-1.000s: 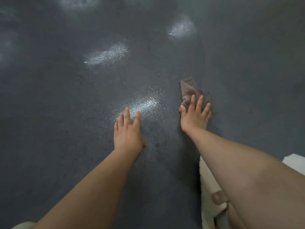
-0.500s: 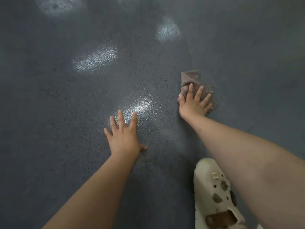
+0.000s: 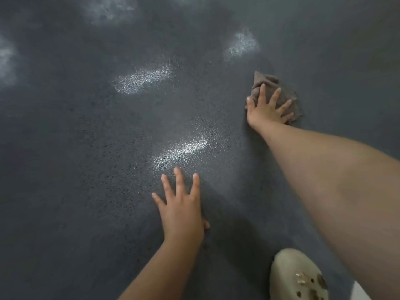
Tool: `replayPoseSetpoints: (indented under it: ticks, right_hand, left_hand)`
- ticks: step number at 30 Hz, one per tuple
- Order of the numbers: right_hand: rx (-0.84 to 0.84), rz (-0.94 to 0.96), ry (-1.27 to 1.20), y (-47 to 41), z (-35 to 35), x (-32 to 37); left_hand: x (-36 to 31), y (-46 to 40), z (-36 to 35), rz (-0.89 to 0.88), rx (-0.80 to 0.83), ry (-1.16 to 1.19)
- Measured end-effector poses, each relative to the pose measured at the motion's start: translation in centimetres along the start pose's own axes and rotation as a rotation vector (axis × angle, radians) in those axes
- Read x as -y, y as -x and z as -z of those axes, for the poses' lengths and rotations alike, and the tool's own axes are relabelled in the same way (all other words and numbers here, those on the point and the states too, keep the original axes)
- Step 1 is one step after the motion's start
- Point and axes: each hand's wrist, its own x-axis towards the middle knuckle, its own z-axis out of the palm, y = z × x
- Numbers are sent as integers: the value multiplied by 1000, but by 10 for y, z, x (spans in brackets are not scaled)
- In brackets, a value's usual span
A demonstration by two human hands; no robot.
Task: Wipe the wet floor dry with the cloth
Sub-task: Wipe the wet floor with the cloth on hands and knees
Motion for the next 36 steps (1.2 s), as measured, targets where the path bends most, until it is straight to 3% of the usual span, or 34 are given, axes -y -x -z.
replayPoseSetpoints:
  ticks: [5, 11, 15, 19, 23, 30, 36]
  right_hand:
    - [35, 178, 26, -6, 6, 53]
    - [57, 608, 120, 62, -25, 101]
    - [85, 864, 190, 130, -55, 93]
    - [65, 900, 247, 156, -64, 60]
    - [41, 778, 236, 145, -56, 5]
    - [-5, 243, 92, 137, -52, -109]
    - [57, -236, -107, 155, -50, -142]
  left_hand:
    - [-1, -3, 2, -7, 12, 7]
    - [0, -4, 2, -3, 22, 9]
    - [4, -4, 2, -24, 15, 20]
    - [13, 0, -5, -75, -42, 16]
    - [32, 17, -16, -108, -70, -16]
    - [58, 63, -43, 4, -40, -25]
    - [73, 99, -69, 145, -15, 30]
